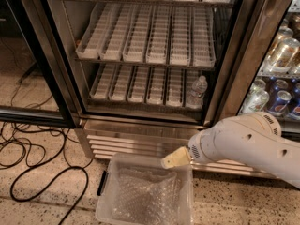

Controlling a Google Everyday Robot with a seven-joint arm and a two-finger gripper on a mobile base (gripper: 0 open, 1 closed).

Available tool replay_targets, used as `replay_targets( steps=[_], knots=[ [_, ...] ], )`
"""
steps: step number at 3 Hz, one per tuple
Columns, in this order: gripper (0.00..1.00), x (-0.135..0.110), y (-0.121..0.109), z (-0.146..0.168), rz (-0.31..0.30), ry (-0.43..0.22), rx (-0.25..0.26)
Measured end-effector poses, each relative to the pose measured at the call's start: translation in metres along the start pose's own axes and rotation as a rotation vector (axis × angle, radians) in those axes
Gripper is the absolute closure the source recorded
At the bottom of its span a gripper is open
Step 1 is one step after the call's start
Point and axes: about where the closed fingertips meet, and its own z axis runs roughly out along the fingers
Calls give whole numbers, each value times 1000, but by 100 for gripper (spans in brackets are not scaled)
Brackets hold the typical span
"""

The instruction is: Pick water bottle from bottom shelf of fridge

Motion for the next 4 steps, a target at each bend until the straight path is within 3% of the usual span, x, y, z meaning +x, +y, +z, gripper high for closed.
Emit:
replay_targets(
  steps=[1, 2, 3, 4],
  knots=[
    [0, 6, -8, 34, 70, -25, -2],
    [0, -7, -34, 55, 169, -124, 35],
    [0, -26, -67, 56, 263, -192, 84],
    [0, -24, -80, 54, 347, -200, 101]
  ],
)
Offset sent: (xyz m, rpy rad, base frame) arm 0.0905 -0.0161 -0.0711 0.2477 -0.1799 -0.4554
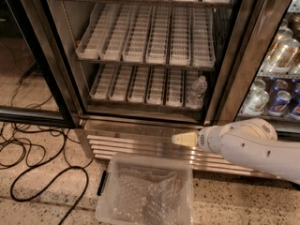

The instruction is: Pick water bottle from bottom shelf of fridge

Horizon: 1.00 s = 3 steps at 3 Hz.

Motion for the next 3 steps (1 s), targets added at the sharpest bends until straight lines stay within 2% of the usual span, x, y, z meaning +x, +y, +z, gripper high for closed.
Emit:
replay_targets(
  steps=[1, 2, 3],
  knots=[
    [0, 0, 0, 0, 0, 0, -1],
    [0, -16, -5, 18, 39, -52, -16],
    [0, -49, -16, 38, 86, -140, -20]
  ],
)
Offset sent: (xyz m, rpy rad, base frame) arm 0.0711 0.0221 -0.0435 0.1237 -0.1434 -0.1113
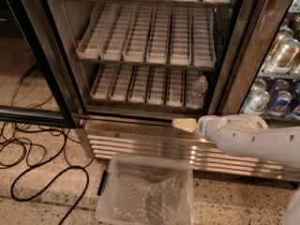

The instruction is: Pick water bottle from bottom shelf of fridge

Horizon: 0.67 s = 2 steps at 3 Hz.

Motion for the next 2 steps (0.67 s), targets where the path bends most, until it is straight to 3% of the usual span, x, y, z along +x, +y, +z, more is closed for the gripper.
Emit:
replay_targets(
  steps=[1, 2],
  knots=[
    [7, -12, 1, 23, 4, -69, 12],
    [15, -8, 4, 39, 15, -117, 44]
  ],
)
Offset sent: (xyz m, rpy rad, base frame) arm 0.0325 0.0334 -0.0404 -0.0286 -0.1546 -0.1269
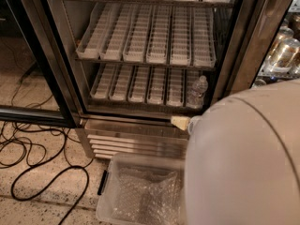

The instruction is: Pick water bottle from bottom shelf of fridge

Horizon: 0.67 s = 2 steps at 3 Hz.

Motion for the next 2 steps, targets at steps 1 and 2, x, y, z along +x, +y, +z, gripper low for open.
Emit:
replay_targets(
  steps=[1, 2],
  knots=[
    [25, 3, 12, 9, -8, -41, 14],
    [26, -5, 12, 14, -15, -93, 41]
  ],
)
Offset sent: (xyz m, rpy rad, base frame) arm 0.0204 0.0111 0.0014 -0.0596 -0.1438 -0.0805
